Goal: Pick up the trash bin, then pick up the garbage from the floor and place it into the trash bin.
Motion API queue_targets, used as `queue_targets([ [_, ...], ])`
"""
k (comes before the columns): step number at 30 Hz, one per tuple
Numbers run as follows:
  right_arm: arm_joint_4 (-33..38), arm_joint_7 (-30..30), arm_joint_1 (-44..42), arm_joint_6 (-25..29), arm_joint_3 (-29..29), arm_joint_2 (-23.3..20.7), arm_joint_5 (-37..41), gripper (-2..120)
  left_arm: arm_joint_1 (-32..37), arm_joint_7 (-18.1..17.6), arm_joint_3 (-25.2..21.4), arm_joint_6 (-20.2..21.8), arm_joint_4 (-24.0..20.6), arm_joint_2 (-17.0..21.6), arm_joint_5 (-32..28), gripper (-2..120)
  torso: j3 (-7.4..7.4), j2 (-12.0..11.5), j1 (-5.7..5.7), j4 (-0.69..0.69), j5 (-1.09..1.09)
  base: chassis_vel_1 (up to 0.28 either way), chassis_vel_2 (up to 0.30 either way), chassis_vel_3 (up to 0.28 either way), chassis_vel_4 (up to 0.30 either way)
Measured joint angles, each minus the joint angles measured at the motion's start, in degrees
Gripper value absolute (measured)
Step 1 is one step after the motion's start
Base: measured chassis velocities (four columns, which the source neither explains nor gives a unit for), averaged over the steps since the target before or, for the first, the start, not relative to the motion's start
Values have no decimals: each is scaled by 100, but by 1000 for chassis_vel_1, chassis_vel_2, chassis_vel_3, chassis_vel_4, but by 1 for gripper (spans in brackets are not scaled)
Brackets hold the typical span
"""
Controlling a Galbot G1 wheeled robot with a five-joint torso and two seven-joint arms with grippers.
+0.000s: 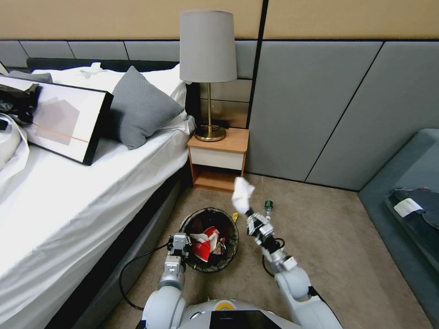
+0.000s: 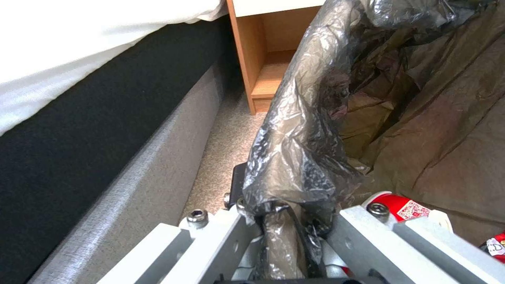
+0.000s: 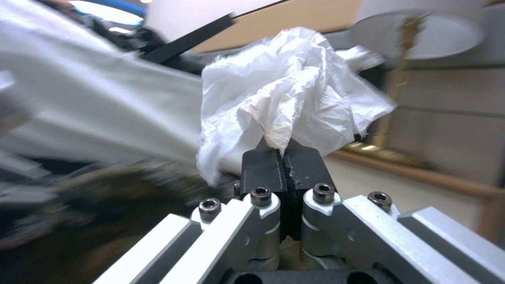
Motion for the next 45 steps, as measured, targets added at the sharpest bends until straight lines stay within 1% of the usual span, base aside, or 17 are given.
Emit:
queue_targets([
  [5, -249, -28, 49, 21, -251, 16, -147, 0, -1, 2, 10, 0, 1, -5, 16, 2, 0, 0, 0, 0, 0, 0, 0, 0, 0],
  [9, -529, -28, 140, 22, -432, 149, -242, 0, 2, 3, 12, 0, 0, -20, 35, 2, 0, 0, 0, 0, -1, 0, 0, 0, 0],
  [11, -553, -27, 144, 22, -436, 159, -245, 0, 2, 3, 13, 0, -1, -23, 37, 2, 0, 0, 0, 0, -1, 0, 0, 0, 0],
  [22, -1161, 28, 259, 89, -354, 291, -178, 0, 3, 8, 21, -2, -31, -18, 43, 2, 0, 0, 0, 0, 0, 0, 0, 0, 0],
  [28, -1363, 243, 397, -12, -297, 292, -166, 0, 17, 9, 25, -5, -47, 3, 44, 2, 0, 0, 0, 0, -1, 0, 0, 0, 0],
  [29, -1384, 260, 408, -18, -289, 287, -171, 6, 17, 9, 21, -6, -51, 4, 44, 2, 0, 0, 0, 0, -1, 0, 0, 0, 0],
  [30, -1384, 260, 408, -18, -289, 287, -171, 6, 17, 9, 21, -6, -51, 4, 44, 2, 0, 0, 0, 0, -1, 0, 0, 0, 0],
  [33, -1398, 324, 408, -62, -298, 256, -152, 21, 16, 10, 10, -6, -65, 6, 43, 2, 0, 0, 0, 0, -1, 0, 0, 0, 0],
  [34, -1398, 324, 408, -62, -298, 256, -152, 21, 16, 10, 10, -6, -65, 6, 43, 2, 0, 0, 0, 0, -1, 0, 0, 0, 0],
  [36, -1398, 331, 409, -66, -298, 254, -152, 28, 11, 9, 11, -6, -64, 7, 43, 2, 0, 0, 0, 0, -1, 0, 0, 0, 0],
  [38, -1398, 335, 409, -69, -297, 254, -151, 40, 0, 10, 17, -6, -64, 14, 43, 2, 0, 0, 0, 0, 0, 0, 0, 0, 0],
  [39, -1398, 335, 409, -69, -297, 254, -151, 40, 0, 10, 17, -6, -64, 14, 43, 2, 0, 0, 0, 0, 0, 0, 0, 0, 0],
  [40, -1398, 335, 409, -70, -296, 254, -152, 43, -2, 10, 17, -6, -64, 17, 43, 2, 0, 0, 0, 0, -1, 0, 0, 0, 0],
  [41, -1398, 335, 409, -71, -294, 254, -154, 50, -10, 10, 16, -6, -64, 24, 41, 2, 0, 0, 0, 0, 0, 0, 0, 0, 0],
  [42, -1398, 335, 409, -71, -294, 254, -154, 50, -10, 10, 16, -6, -64, 24, 41, 2, 0, 0, 0, 0, 0, 0, 0, 0, 0],
  [43, -1398, 336, 407, -71, -293, 255, -156, 53, -15, 10, 11, -6, -64, 30, 39, 2, 0, 0, 0, 0, -1, 0, 0, 0, 0],
  [45, -1376, 358, 387, -80, -287, 241, -154, 66, -12, 10, -5, -6, -66, 47, 28, 2, 0, 0, 0, -1, 0, 0, 0, 0, 0],
])
